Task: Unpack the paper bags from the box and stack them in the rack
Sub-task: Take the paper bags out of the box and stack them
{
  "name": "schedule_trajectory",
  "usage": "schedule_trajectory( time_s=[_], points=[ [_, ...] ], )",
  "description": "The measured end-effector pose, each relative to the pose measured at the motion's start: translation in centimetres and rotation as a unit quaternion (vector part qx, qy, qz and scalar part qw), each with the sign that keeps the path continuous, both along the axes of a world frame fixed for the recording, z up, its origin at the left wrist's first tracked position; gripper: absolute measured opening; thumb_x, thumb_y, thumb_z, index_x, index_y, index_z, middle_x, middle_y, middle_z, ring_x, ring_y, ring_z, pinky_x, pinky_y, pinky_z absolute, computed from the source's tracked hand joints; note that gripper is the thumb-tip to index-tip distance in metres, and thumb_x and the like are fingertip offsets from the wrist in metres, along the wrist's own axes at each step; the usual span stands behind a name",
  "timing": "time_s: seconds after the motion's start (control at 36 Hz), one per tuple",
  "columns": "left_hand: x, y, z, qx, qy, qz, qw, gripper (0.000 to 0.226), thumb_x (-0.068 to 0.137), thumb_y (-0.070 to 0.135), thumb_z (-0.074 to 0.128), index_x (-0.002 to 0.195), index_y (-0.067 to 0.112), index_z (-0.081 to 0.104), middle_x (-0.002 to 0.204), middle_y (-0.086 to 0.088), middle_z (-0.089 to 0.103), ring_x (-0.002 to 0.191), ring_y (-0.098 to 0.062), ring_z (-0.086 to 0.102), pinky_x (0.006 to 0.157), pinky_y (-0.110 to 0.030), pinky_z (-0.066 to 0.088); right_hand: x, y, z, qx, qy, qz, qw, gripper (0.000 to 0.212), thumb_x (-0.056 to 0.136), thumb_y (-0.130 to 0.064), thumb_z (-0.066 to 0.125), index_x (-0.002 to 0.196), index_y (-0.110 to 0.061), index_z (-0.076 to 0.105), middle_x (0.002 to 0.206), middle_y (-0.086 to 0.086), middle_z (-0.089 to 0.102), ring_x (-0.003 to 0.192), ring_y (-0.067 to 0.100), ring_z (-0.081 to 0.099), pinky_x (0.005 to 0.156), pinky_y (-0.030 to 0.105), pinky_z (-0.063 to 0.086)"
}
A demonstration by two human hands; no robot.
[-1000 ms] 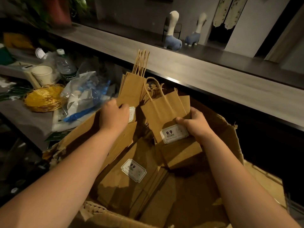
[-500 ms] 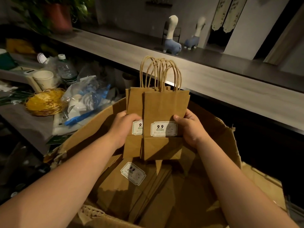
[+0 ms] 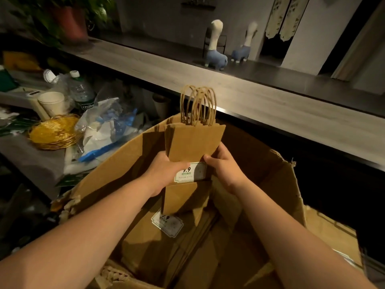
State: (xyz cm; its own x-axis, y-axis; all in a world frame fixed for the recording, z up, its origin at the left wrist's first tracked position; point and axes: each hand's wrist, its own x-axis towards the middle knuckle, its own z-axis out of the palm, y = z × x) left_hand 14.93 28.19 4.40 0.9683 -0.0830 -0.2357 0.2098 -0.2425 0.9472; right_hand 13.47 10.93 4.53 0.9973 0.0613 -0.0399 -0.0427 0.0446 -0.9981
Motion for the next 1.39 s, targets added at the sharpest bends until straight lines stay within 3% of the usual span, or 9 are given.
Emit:
schedule_trajectory(
  time_s=[0.17, 0.33, 0.39, 0.61, 0.75, 0.83, 0.92, 1.08, 1.39],
  points=[
    [-0.2, 0.0, -0.2, 0.017, -0.012, -0.027, 0.999, 0.026, 0.08, 0.012, 0.076, 0.095, 0.026, 0.059, 0.097, 0.002, 0.065, 0.095, -0.017, 0.06, 0.087, -0.034, 0.047, 0.3, -1.3, 0.2, 0.086, 0.028, 0.049, 0.995, 0.04, 0.092, 0.012, 0.04, 0.119, -0.011, 0.057, 0.108, 0.01, 0.068, 0.105, 0.029, 0.066, 0.087, 0.041, 0.056],
    [-0.8, 0.1, -1.9, 0.104, 0.129, -0.092, 0.982, 0.055, 0.075, 0.026, 0.081, 0.118, 0.015, 0.049, 0.118, -0.005, 0.06, 0.114, -0.025, 0.055, 0.104, -0.043, 0.043, 0.4, -2.7, -1.1, -0.065, 0.078, 0.081, 0.992, 0.045, 0.064, -0.004, 0.064, 0.109, -0.006, 0.064, 0.108, 0.014, 0.07, 0.104, 0.027, 0.066, 0.089, 0.036, 0.054],
    [-0.8, 0.2, -2.4, 0.102, 0.156, -0.094, 0.978, 0.075, 0.067, 0.033, 0.083, 0.13, 0.015, 0.046, 0.123, -0.005, 0.061, 0.115, -0.026, 0.056, 0.104, -0.045, 0.043, 0.4, -2.8, -1.4, -0.106, 0.11, 0.115, 0.982, 0.048, 0.066, -0.002, 0.066, 0.114, -0.004, 0.063, 0.111, 0.015, 0.068, 0.103, 0.026, 0.065, 0.088, 0.033, 0.054],
    [-0.7, -0.2, -3.5, 0.145, 0.138, -0.092, 0.976, 0.053, 0.079, 0.02, 0.078, 0.124, 0.016, 0.05, 0.117, -0.004, 0.063, 0.109, -0.023, 0.057, 0.098, -0.042, 0.048, 0.4, -3.4, -2.9, -0.135, 0.211, 0.128, 0.96, 0.044, 0.083, 0.014, 0.06, 0.122, -0.006, 0.058, 0.117, 0.006, 0.067, 0.112, 0.02, 0.061, 0.096, 0.027, 0.048],
    [-0.1, -0.1, -2.5, 0.144, 0.074, -0.054, 0.985, 0.064, 0.077, 0.023, 0.08, 0.133, 0.014, 0.05, 0.125, -0.004, 0.062, 0.112, -0.022, 0.056, 0.095, -0.038, 0.049, 0.7, -3.0, -2.3, -0.107, 0.201, 0.08, 0.971, 0.043, 0.083, 0.01, 0.062, 0.123, -0.006, 0.057, 0.117, 0.009, 0.067, 0.112, 0.023, 0.062, 0.102, 0.035, 0.048],
    [0.0, -0.2, -1.3, 0.105, 0.015, -0.048, 0.993, 0.039, 0.083, 0.016, 0.074, 0.119, 0.016, 0.06, 0.109, 0.003, 0.065, 0.096, -0.013, 0.059, 0.069, -0.022, 0.046, 0.6, -2.8, -1.4, -0.058, 0.189, 0.061, 0.978, 0.032, 0.085, 0.012, 0.059, 0.116, 0.002, 0.059, 0.099, 0.013, 0.069, 0.085, 0.019, 0.067, 0.072, 0.026, 0.055],
    [-0.3, -0.5, 0.3, 0.041, -0.035, -0.045, 0.998, 0.032, 0.087, 0.013, 0.068, 0.116, 0.021, 0.06, 0.108, 0.006, 0.065, 0.095, -0.009, 0.06, 0.067, -0.021, 0.046, 0.4, -2.4, -0.2, 0.005, 0.164, 0.055, 0.985, 0.038, 0.085, 0.014, 0.056, 0.121, 0.002, 0.053, 0.096, 0.013, 0.067, 0.063, 0.011, 0.066, 0.053, 0.02, 0.05],
    [-1.1, -1.2, 2.5, -0.046, -0.097, -0.014, 0.994, 0.034, 0.09, 0.014, 0.062, 0.12, 0.027, 0.054, 0.109, 0.007, 0.065, 0.099, -0.012, 0.062, 0.07, -0.026, 0.048, 0.3, -1.9, 2.0, 0.046, 0.113, 0.018, 0.992, 0.047, 0.084, 0.01, 0.06, 0.127, -0.009, 0.053, 0.117, 0.014, 0.069, 0.107, 0.032, 0.067, 0.095, 0.045, 0.053],
    [-3.5, -4.8, 7.7, -0.133, -0.083, -0.101, 0.982, 0.039, 0.087, 0.02, 0.069, 0.123, 0.026, 0.055, 0.11, 0.006, 0.071, 0.105, -0.018, 0.066, 0.089, -0.044, 0.054, -5.3, -5.7, 8.8, -0.06, -0.027, -0.051, 0.997, 0.049, 0.084, 0.0, 0.067, 0.127, -0.016, 0.049, 0.114, 0.003, 0.07, 0.103, 0.022, 0.068, 0.092, 0.04, 0.055]
  ],
)
